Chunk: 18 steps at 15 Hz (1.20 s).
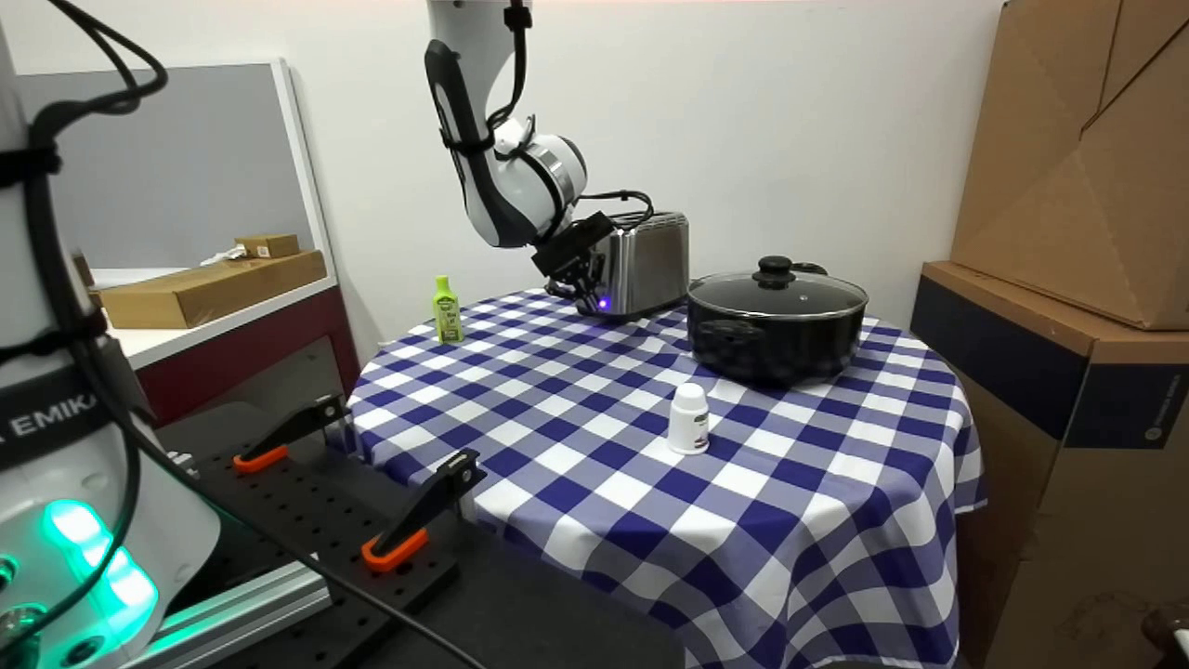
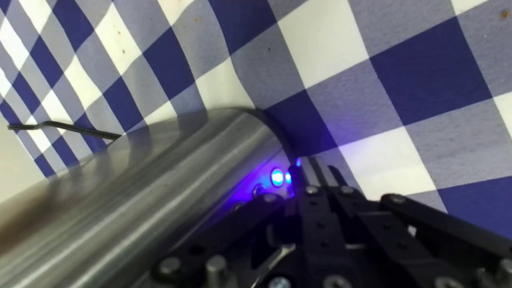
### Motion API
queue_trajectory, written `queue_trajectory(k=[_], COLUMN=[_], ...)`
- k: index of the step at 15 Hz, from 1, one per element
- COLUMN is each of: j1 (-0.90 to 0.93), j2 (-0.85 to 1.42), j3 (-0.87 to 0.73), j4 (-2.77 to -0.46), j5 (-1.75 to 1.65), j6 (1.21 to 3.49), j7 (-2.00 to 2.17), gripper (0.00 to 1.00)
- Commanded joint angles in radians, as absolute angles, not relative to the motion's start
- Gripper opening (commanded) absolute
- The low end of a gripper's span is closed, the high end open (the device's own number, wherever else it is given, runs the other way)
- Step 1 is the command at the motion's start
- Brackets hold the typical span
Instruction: Turn off the toaster
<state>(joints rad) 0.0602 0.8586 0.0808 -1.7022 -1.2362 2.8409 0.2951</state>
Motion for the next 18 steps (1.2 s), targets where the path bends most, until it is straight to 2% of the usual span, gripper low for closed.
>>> queue_trajectory(k=[1,18], j1=[0.054,0.078], j2=[0.86,0.909], j3=[0.087,0.055], j4=[-1.689,-1.616], j5=[-1.224,-1.308], j6=[2.823,2.855], j7=[0.267,0.307], gripper=[0.0,0.0])
